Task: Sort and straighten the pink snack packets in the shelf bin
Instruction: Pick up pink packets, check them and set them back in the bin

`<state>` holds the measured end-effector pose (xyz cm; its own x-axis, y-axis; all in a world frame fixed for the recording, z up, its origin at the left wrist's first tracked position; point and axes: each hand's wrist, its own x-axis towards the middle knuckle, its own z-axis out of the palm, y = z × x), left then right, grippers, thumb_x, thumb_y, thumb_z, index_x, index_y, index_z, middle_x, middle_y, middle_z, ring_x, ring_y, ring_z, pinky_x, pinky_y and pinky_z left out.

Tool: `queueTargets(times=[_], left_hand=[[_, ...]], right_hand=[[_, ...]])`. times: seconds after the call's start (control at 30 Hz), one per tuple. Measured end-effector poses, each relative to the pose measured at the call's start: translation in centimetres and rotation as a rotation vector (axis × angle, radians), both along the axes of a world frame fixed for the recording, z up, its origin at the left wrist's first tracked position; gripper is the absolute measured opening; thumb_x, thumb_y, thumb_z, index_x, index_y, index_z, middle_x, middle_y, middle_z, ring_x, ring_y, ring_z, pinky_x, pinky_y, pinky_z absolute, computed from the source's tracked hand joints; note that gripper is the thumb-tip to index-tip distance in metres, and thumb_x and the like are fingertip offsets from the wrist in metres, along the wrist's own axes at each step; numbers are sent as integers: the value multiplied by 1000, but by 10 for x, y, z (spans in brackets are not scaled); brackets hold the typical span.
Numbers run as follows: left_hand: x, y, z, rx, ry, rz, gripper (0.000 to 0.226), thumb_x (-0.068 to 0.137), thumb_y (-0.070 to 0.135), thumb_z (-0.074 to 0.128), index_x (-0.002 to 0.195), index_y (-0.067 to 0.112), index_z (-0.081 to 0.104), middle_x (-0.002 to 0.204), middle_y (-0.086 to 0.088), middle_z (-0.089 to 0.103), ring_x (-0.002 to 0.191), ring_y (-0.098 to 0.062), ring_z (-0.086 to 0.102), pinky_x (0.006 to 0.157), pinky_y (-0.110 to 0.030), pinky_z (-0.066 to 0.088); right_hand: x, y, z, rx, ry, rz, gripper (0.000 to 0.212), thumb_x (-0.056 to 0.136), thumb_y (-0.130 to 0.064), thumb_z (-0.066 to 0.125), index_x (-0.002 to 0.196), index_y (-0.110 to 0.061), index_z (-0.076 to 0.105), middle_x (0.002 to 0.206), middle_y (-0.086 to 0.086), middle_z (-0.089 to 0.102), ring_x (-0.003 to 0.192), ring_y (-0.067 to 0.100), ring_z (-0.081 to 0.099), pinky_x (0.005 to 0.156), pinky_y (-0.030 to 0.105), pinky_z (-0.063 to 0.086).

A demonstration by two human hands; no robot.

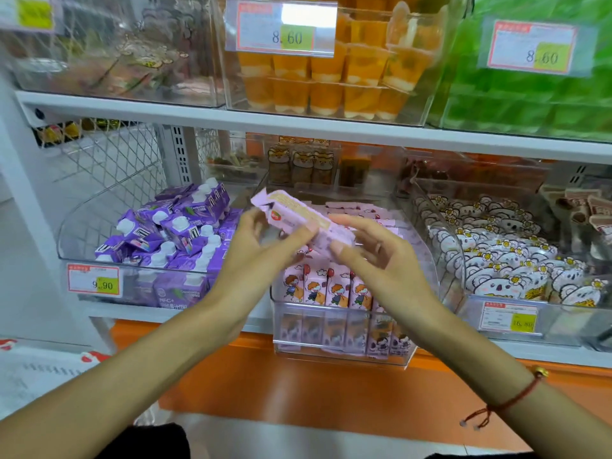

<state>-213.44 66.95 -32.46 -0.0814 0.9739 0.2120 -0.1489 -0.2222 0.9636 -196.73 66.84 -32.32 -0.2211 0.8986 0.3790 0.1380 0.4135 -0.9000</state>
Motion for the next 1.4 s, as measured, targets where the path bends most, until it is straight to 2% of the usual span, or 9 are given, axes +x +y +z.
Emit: queueTargets(times=[0.13,0.3,0.47,0.67,0.77,0.9,1.03,1.27,1.4], left_hand=[[-14,2,8,55,-116,-58,49,86,9,64,132,21,50,114,10,69,104,-7,66,77,-23,57],[-13,0,9,87,-91,57,42,67,27,75,107,20,64,102,6,72,95,-5,68,73,-24,58],[-5,-6,9,104,48,62,54,64,41,73,107,12,60,103,4,71,89,-5,70,69,-22,58],[-9,-1,11,177,58,110,35,79,17,72,108,17,53,96,6,71,87,-10,70,74,-24,59],[-17,0,16,315,147,261,34,84,14,69,115,22,55,107,3,67,94,-3,65,82,-19,54],[-26,1,13,404,224,389,32,85,16,71,113,26,58,109,5,66,98,1,62,72,-6,46],[-31,6,6,424,264,370,33,85,17,70,112,31,56,104,14,65,98,3,61,71,-6,47],[-36,20,-1,427,440,246,34,85,18,70,105,42,55,98,31,65,97,8,61,72,-13,52],[-42,34,13,425,761,134,29,84,29,70,108,39,57,99,27,64,88,5,63,79,-24,55]], right_hand=[[6,5,2,-151,82,11,21,94,-23,55,113,-23,65,104,-3,73,91,9,68,81,22,54],[7,5,2,-165,132,42,47,72,-34,70,118,-28,62,114,-11,68,99,10,68,85,22,54],[9,11,-3,-149,185,-49,46,73,-36,69,117,-24,61,119,-3,65,93,14,70,78,21,53],[2,22,-7,-191,146,30,40,74,-39,67,113,-29,61,112,-5,69,92,7,69,74,16,53],[-10,36,-6,-59,-140,-58,46,86,-33,67,128,-29,49,115,-13,59,96,3,62,75,12,50],[-22,54,-14,378,-952,-229,41,95,-32,52,132,-16,47,124,4,55,116,24,47,88,34,40],[-29,65,-25,318,-1098,-163,49,99,-45,38,139,-18,44,139,4,45,126,25,37,100,37,34],[-13,60,-22,263,-815,-106,41,82,-54,63,111,-26,62,113,-8,54,107,13,45,91,33,40],[-8,53,-25,236,-753,-65,39,79,-56,65,109,-30,61,110,-11,53,103,8,44,86,29,41]])
